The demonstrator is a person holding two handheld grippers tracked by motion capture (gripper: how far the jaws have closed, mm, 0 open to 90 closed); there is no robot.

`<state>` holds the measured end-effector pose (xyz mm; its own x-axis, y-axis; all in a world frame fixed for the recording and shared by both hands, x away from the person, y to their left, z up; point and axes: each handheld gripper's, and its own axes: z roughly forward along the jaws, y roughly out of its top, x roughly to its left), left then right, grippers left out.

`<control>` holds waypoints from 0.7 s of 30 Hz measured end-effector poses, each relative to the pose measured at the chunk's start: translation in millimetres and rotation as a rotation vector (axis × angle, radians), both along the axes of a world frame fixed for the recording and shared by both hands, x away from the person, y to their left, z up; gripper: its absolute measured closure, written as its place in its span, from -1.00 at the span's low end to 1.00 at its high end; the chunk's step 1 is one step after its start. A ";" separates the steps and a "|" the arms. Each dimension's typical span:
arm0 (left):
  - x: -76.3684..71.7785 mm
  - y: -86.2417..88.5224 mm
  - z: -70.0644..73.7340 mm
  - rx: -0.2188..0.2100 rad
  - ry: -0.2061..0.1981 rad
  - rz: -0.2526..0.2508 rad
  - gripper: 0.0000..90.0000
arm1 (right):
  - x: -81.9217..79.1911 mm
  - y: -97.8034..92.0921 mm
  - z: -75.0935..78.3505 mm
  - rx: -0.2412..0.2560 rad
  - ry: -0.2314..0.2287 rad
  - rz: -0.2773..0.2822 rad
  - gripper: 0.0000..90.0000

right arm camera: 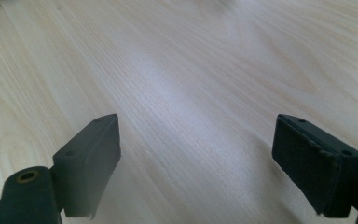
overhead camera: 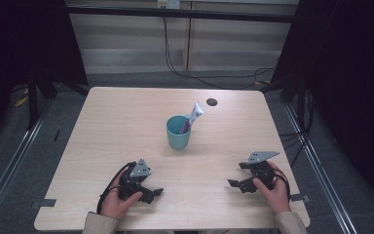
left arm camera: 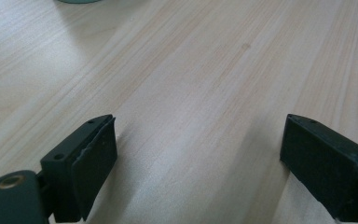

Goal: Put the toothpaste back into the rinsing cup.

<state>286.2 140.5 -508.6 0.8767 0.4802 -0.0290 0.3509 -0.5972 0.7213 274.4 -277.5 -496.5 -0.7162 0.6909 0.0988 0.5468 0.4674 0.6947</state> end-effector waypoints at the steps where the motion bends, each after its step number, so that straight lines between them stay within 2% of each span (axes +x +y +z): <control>1: 0.0 0.0 0.0 -0.001 0.000 0.000 -0.77 | 0.0 0.0 0.0 0.000 0.000 0.000 -0.67; 13: 0.0 0.0 0.1 0.001 -0.001 0.000 -0.77 | -4.3 -5.0 -6.3 -0.022 -0.006 -0.004 -0.67; 21: 0.0 0.0 0.0 0.001 0.000 0.000 -0.77 | -7.7 -5.7 -10.2 -0.022 -0.033 -0.014 -0.69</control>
<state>286.1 140.5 -508.5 0.8766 0.4803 -0.0283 0.3509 -0.5979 0.7206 266.7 -283.1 -506.6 -0.7090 0.7026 0.0601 0.5304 0.4752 0.7020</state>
